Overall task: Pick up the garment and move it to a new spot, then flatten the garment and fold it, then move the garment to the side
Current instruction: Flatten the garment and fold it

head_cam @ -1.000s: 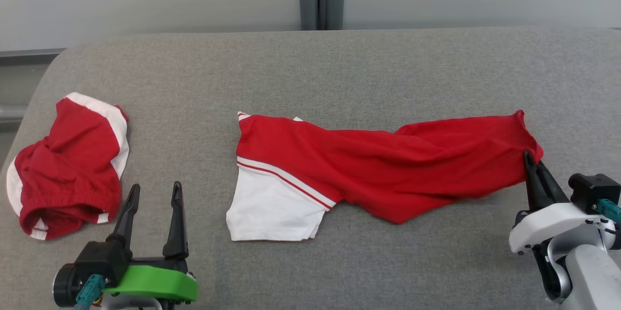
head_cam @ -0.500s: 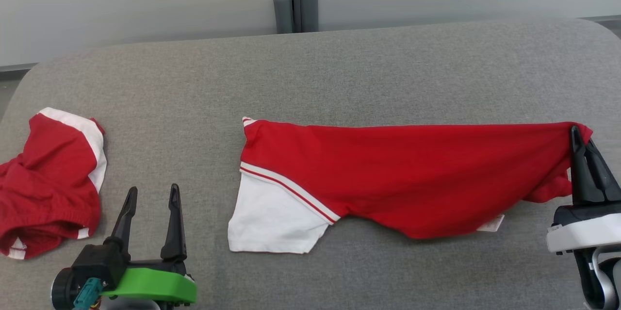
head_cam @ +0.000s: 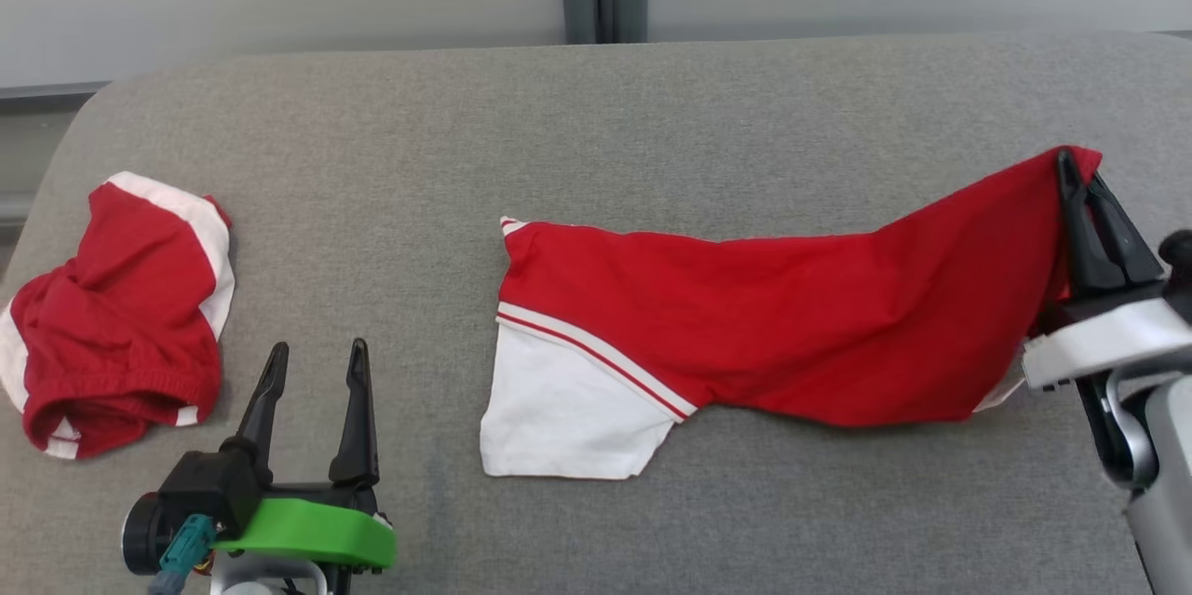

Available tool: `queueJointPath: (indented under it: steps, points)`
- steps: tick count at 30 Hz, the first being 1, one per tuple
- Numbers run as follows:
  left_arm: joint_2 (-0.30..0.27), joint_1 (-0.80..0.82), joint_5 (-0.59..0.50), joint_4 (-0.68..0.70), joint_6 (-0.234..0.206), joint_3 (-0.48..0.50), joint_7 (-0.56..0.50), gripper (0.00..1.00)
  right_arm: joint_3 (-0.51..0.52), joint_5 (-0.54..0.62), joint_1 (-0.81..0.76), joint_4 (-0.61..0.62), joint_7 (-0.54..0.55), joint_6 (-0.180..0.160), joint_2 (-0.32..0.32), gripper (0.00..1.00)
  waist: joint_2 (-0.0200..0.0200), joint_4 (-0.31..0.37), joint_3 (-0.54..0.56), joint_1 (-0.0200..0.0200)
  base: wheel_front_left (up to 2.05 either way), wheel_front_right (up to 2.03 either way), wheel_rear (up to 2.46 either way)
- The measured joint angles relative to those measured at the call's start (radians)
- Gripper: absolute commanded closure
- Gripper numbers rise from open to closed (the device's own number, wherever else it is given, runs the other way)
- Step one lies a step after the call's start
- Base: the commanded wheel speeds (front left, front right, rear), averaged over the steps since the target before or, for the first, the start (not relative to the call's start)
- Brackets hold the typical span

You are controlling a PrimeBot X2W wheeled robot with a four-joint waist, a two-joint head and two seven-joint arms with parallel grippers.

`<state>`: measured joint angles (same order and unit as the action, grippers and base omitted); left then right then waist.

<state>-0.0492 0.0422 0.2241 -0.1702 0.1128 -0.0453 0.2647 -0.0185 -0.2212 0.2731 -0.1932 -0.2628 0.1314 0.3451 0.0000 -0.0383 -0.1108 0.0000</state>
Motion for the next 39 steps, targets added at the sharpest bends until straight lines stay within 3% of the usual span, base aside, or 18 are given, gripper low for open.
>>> queueJointPath:
  steps: [7,12,13,14,17,22,28,34,39]
  points:
    - [0.0,0.03,0.011,-0.007,0.0,-0.029,0.0,0.0,-0.104,0.016,0.208,-0.281,0.0,0.0,0.023,1.0,0.0,-0.055,-0.024,0.0,0.0,0.0,0.0]
    - [0.0,0.043,0.014,-0.009,-0.005,-0.043,0.0,0.0,-0.123,0.022,0.326,-0.491,0.0,0.0,0.014,1.0,0.0,-0.086,-0.048,0.0,0.0,0.0,0.0]
    - [0.0,0.047,0.014,-0.009,-0.005,-0.045,0.0,0.0,-0.121,0.022,0.349,-0.542,0.0,0.0,0.012,0.86,0.0,-0.091,-0.054,0.0,0.0,0.0,0.0]
    - [0.0,0.049,0.015,-0.009,-0.007,-0.047,0.0,0.0,-0.123,0.023,0.362,-0.584,0.0,0.0,0.01,0.0,0.0,-0.094,-0.059,0.0,0.0,0.0,0.0]
    - [0.0,0.054,0.016,-0.012,-0.007,-0.055,0.0,0.0,-0.131,0.02,0.39,-0.666,0.0,0.0,-0.007,0.0,0.0,-0.103,-0.071,0.0,0.0,0.0,0.0]
    - [0.0,0.06,0.015,-0.013,-0.009,-0.052,0.0,0.0,-0.128,0.004,0.395,-0.66,0.0,0.0,-0.016,0.0,0.0,-0.093,-0.075,0.0,0.0,0.0,0.0]
    - [0.0,0.059,0.008,-0.014,-0.009,-0.042,0.0,0.0,-0.081,-0.014,0.311,-0.522,0.0,0.0,-0.004,0.0,0.0,-0.058,-0.059,0.0,0.0,0.0,0.0]
    - [0.0,0.049,0.004,-0.008,-0.008,-0.029,0.0,0.0,-0.031,-0.029,0.124,-0.335,0.0,0.0,0.007,0.0,0.0,-0.028,-0.037,0.0,0.0,0.0,0.0]
    - [0.0,0.045,0.002,0.0,-0.008,-0.028,0.0,0.0,-0.029,-0.032,-0.024,-0.252,0.0,0.0,0.008,0.0,0.0,-0.012,-0.031,0.0,0.0,0.0,0.0]
